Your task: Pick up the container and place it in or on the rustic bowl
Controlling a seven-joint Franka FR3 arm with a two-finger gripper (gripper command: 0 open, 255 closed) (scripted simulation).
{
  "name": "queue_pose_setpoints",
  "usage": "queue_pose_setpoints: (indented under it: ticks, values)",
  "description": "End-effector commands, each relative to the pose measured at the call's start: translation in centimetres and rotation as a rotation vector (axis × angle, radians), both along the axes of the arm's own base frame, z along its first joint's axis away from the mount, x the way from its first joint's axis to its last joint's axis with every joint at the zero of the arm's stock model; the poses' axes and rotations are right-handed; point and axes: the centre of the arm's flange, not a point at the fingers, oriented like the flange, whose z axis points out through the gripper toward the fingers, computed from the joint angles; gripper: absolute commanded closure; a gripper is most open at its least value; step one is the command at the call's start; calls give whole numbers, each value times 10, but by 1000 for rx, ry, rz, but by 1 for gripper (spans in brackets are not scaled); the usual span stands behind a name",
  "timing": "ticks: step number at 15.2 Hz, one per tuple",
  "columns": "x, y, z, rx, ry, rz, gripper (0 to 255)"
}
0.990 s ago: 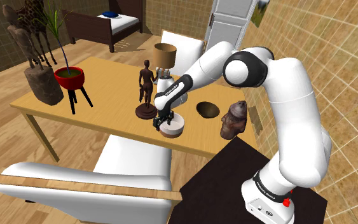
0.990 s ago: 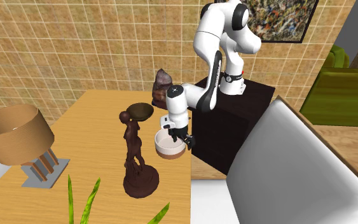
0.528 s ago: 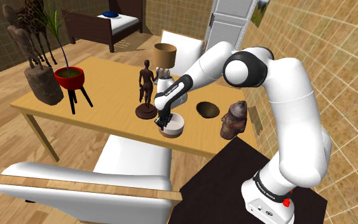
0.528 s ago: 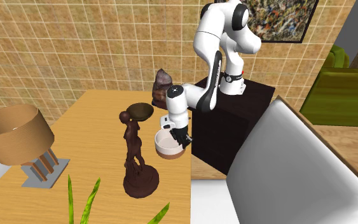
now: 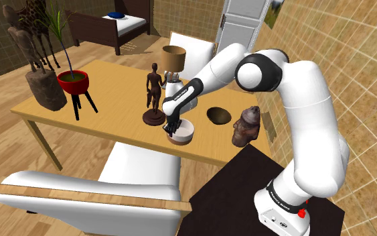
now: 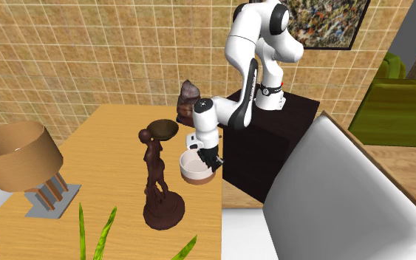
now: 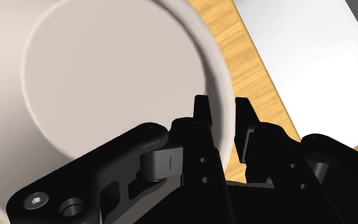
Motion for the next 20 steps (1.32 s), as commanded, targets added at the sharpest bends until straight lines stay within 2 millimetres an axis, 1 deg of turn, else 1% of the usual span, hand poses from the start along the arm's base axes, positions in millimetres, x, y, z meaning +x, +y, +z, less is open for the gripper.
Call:
queue_pose_setpoints:
  ticks: [1,20]
  values:
    - [-1,0,8,0,0,0,255]
    - [0,0,108,0,0,0,255]
